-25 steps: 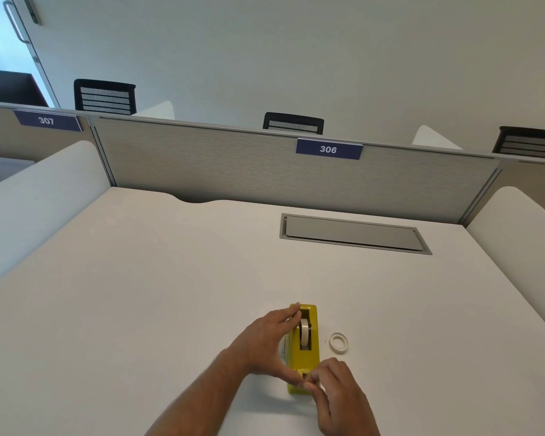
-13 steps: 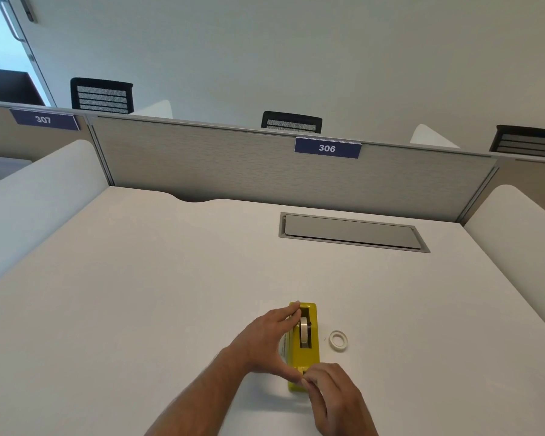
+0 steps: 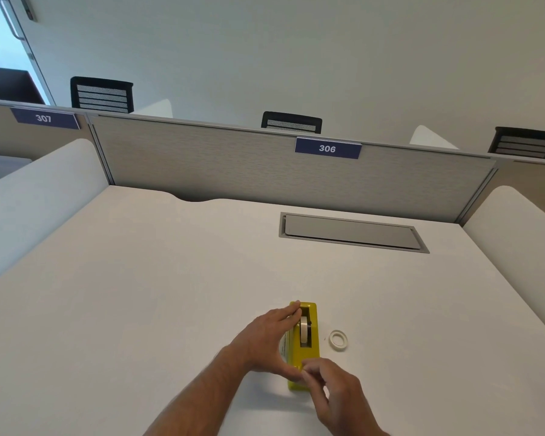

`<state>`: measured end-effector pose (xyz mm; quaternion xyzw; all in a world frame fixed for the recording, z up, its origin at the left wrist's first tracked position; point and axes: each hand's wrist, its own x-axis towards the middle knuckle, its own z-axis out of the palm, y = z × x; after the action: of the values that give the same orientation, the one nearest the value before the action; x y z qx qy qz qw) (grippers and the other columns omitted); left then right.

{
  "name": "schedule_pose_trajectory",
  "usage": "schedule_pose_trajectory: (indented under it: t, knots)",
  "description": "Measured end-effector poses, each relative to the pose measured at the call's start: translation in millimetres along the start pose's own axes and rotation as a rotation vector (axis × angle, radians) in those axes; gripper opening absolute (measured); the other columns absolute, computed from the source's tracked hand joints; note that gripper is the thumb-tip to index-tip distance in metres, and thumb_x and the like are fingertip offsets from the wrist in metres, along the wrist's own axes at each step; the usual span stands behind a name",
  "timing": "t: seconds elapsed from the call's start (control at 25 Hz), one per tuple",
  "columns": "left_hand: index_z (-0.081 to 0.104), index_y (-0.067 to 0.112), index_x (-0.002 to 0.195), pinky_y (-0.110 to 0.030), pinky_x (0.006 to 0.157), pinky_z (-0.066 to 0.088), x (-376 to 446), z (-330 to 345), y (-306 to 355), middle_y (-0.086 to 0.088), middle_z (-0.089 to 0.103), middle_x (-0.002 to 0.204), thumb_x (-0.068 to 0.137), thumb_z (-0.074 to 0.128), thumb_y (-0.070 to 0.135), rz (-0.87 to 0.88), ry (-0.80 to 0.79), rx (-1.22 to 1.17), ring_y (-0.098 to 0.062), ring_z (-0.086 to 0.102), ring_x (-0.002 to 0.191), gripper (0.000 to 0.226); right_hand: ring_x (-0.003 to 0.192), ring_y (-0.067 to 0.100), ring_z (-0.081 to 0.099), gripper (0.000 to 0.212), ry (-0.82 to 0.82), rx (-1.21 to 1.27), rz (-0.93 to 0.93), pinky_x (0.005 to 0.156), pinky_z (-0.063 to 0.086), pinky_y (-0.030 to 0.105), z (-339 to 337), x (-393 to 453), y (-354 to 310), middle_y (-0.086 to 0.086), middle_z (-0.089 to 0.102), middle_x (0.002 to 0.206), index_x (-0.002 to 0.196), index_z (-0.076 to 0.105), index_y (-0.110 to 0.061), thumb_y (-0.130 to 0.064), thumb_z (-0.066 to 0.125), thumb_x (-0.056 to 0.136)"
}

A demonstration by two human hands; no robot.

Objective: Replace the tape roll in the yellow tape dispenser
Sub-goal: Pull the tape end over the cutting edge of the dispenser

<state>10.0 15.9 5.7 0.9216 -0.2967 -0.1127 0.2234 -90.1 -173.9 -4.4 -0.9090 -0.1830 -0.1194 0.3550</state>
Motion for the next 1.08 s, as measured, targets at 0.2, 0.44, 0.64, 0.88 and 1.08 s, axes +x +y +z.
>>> schedule_pose_trajectory:
  t: [0.2, 0.44, 0.64, 0.88, 1.08]
  knots:
    - [0.009, 0.029, 0.156, -0.024, 0.116, 0.011, 0.0, 0.8, -1.0, 0.021, -0.003, 0.163, 0.058, 0.069, 0.082, -0.007, 0.005, -0.008, -0.004, 0.008, 0.148, 0.126, 0.072, -0.001, 0.064, 0.011, 0.063, 0.093, 0.074, 0.064, 0.052, 0.01, -5.8, 7.4, -1.6, -0.017, 0.068, 0.079, 0.089, 0.066, -0.027, -0.016, 0.068, 0.086]
    - [0.005, 0.032, 0.156, -0.022, 0.113, 0.009, 1.5, 2.4, -1.8, 0.023, -0.005, 0.163, 0.058, 0.068, 0.083, -0.013, 0.0, -0.007, -0.005, 0.008, 0.149, 0.127, 0.074, 0.004, 0.07, 0.013, 0.093, 0.234, 0.133, 0.067, 0.058, 0.014, -7.3, 8.4, -6.2, -0.02, 0.071, 0.081, 0.084, 0.067, -0.031, -0.034, 0.077, 0.076]
    - [0.008, 0.029, 0.156, -0.02, 0.112, 0.007, 0.9, 2.5, -3.5, 0.024, -0.005, 0.162, 0.057, 0.072, 0.08, -0.009, 0.012, -0.012, -0.004, 0.008, 0.148, 0.128, 0.07, -0.003, 0.068, 0.033, 0.121, 0.114, 0.105, 0.065, 0.059, 0.017, -2.6, 5.5, -0.4, -0.02, 0.07, 0.076, 0.085, 0.059, -0.032, -0.014, 0.083, 0.071]
    - [0.009, 0.029, 0.156, -0.024, 0.117, 0.011, 0.8, 0.6, -2.5, 0.022, -0.005, 0.163, 0.057, 0.072, 0.08, -0.002, 0.0, -0.02, -0.004, 0.008, 0.149, 0.128, 0.068, 0.006, 0.068, 0.006, 0.28, -0.119, -0.056, 0.062, 0.058, 0.022, 1.6, 6.9, 4.2, -0.007, 0.076, 0.08, 0.086, 0.077, -0.02, -0.022, 0.072, 0.083]
    - [0.011, 0.029, 0.156, -0.029, 0.12, 0.015, 0.9, 0.0, -1.1, 0.021, -0.003, 0.163, 0.057, 0.071, 0.081, -0.004, 0.001, -0.001, -0.006, 0.011, 0.149, 0.127, 0.079, 0.009, 0.063, 0.043, 0.352, -0.108, -0.073, 0.071, 0.051, 0.014, 9.1, 3.2, -0.4, -0.002, 0.074, 0.086, 0.079, 0.077, -0.016, -0.042, 0.047, 0.097]
